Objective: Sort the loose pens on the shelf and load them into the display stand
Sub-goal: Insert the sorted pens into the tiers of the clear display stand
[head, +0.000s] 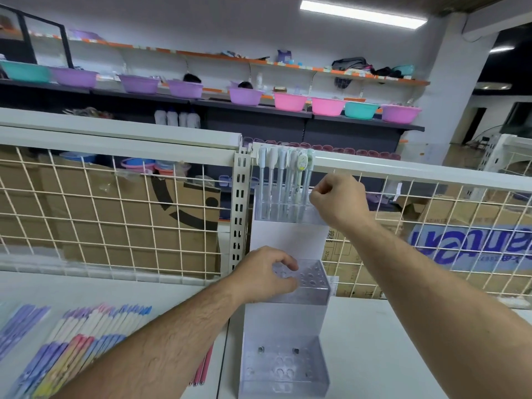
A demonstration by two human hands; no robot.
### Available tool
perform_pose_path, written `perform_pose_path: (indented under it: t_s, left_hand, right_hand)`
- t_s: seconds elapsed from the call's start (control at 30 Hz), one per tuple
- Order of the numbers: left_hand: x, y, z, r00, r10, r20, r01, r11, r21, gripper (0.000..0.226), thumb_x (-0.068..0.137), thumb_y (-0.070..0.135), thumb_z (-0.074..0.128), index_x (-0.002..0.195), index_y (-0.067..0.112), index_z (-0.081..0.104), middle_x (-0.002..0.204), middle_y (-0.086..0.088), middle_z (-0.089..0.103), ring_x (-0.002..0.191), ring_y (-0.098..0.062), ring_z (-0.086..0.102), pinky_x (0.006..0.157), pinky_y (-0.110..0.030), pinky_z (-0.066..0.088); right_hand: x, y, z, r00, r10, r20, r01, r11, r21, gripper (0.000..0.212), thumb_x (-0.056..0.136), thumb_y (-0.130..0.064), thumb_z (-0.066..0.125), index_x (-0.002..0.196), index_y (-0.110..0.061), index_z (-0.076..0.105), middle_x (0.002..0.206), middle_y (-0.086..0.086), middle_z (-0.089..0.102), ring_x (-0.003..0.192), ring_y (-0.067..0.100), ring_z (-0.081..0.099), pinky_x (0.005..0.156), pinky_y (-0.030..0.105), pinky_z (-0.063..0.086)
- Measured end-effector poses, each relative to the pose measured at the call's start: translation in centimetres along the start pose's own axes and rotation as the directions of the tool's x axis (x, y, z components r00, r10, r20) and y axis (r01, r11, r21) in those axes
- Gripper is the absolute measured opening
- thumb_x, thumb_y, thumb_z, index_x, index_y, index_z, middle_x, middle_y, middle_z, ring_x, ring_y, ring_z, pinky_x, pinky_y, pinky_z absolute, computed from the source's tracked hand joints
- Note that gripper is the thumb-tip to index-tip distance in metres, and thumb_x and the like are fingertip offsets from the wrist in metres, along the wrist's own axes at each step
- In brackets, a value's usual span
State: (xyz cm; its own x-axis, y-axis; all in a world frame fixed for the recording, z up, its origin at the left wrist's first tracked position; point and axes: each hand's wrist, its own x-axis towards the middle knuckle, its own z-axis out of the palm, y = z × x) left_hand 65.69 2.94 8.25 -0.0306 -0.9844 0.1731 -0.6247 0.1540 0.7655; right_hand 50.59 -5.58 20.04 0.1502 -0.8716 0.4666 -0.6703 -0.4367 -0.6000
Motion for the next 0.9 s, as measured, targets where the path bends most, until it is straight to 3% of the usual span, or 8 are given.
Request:
perform_pose_path:
  t_s: [0.1, 0.23, 0.4, 0.5, 0.63, 0.77, 0.9]
  left_hand:
    - [0.0, 0.1, 0.0, 1.000, -0.006, -0.008, 0.006, 1.000, -0.020, 0.026, 0.075, 0.034, 0.080, 0.100, 0.035, 0.073, 0.118, 0.020, 0.061, 0.113, 0.002, 0.057, 0.105, -0.030, 0.046]
    - [-0.4, 0.2, 0.1, 0.999, 0.008, -0.042, -0.008, 1.000, 0.005, 0.028, 0.074, 0.031, 0.082, 0.101, 0.031, 0.073, 0.116, 0.018, 0.060, 0.114, 0.001, 0.057, 0.105, -0.028, 0.046]
    - [-1.1, -0.5, 0.3, 0.992, 0.079, -0.098, -0.068, 0.991, 0.114, 0.036, 0.071, 0.038, 0.082, 0.105, 0.030, 0.072, 0.119, 0.012, 0.062, 0.119, 0.001, 0.048, 0.103, -0.016, 0.037]
    - [-1.7, -1.1, 0.5, 0.984, 0.073, -0.160, -0.056, 0.993, 0.104, 0.039, 0.066, 0.043, 0.082, 0.102, 0.032, 0.071, 0.117, 0.011, 0.063, 0.119, -0.003, 0.046, 0.100, -0.008, 0.031]
    - [-3.1, -2.6, -0.2, 0.980, 0.011, -0.201, -0.003, 0.999, 0.039, 0.038, 0.062, 0.052, 0.072, 0.098, 0.044, 0.065, 0.120, 0.015, 0.057, 0.123, -0.003, 0.044, 0.104, -0.016, 0.032]
    - [-5.5, -4.0, -3.2, 0.980, -0.042, -0.193, 0.040, 0.999, -0.015, 0.037, 0.073, 0.031, 0.080, 0.108, 0.036, 0.067, 0.128, 0.012, 0.052, 0.123, -0.003, 0.047, 0.105, -0.022, 0.035]
    - [-9.9, -6.9, -7.4, 0.980, -0.071, -0.187, 0.065, 0.997, -0.036, 0.039, 0.076, 0.030, 0.078, 0.113, 0.032, 0.066, 0.126, 0.015, 0.056, 0.116, 0.001, 0.052, 0.097, -0.019, 0.041]
  right_hand:
    - [-1.9, 0.8, 0.3, 1.000, -0.025, 0.004, 0.025, 0.997, 0.071, 0.011, 0.088, -0.014, 0.062, 0.079, -0.017, 0.067, 0.073, -0.006, 0.067, 0.067, 0.011, 0.061, 0.058, 0.026, 0.050]
    - [-3.7, 2.3, 0.9, 0.994, -0.072, 0.081, 0.065, 0.994, 0.089, 0.003, 0.087, -0.026, 0.068, 0.086, -0.024, 0.071, 0.078, -0.013, 0.068, 0.074, 0.007, 0.064, 0.067, 0.028, 0.052]
    - [-5.4, 4.2, 1.7, 0.967, -0.085, 0.240, 0.056, 0.990, 0.126, 0.023, 0.084, -0.028, 0.076, 0.106, -0.023, 0.073, 0.094, -0.010, 0.071, 0.086, 0.008, 0.066, 0.082, 0.031, 0.056]
    - [-6.3, 4.6, 2.3, 0.957, -0.065, 0.282, 0.027, 0.990, 0.136, 0.028, 0.082, -0.026, 0.078, 0.109, -0.022, 0.072, 0.100, -0.008, 0.071, 0.088, 0.009, 0.067, 0.083, 0.033, 0.057]
    - [-7.6, 3.7, 3.0, 0.948, -0.050, 0.314, 0.008, 0.991, 0.135, 0.030, 0.084, -0.026, 0.079, 0.112, -0.024, 0.070, 0.103, -0.009, 0.069, 0.089, 0.009, 0.066, 0.069, 0.023, 0.052]
    - [-9.4, 1.2, 4.4, 0.947, -0.056, 0.315, 0.020, 0.993, 0.116, 0.034, 0.082, -0.031, 0.081, 0.114, -0.027, 0.069, 0.104, -0.010, 0.068, 0.093, 0.010, 0.065, 0.078, 0.033, 0.057]
    - [-11.9, -3.1, 7.5, 0.947, -0.073, 0.313, 0.054, 0.996, 0.069, 0.032, 0.082, -0.030, 0.079, 0.113, -0.026, 0.070, 0.105, -0.008, 0.069, 0.093, 0.011, 0.064, 0.083, 0.027, 0.049]
